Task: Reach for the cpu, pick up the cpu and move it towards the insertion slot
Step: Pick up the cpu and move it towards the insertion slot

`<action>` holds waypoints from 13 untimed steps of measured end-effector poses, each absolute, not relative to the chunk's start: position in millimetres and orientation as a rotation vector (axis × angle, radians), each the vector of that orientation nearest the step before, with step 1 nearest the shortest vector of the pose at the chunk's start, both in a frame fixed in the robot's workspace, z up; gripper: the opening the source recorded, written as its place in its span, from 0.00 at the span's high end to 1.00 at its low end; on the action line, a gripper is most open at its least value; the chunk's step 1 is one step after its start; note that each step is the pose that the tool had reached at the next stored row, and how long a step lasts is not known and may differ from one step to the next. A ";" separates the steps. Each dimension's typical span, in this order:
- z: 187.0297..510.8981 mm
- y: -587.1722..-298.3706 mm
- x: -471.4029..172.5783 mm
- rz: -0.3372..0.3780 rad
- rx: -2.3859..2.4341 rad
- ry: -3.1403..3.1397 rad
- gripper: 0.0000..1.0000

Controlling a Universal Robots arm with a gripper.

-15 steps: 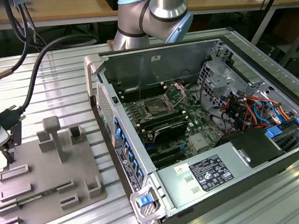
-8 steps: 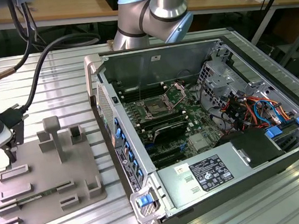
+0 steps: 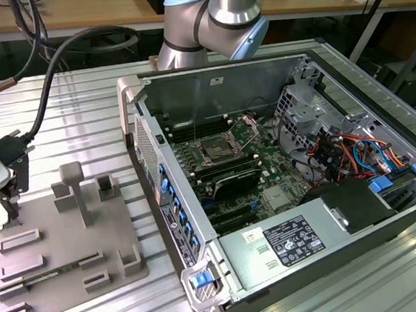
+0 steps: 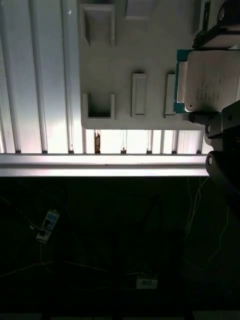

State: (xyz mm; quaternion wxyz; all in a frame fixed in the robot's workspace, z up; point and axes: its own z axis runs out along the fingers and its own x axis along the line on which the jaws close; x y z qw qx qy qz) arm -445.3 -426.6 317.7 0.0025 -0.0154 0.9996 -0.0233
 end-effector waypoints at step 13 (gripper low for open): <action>355.8 -426.4 -445.3 -0.080 -0.048 3.135 0.45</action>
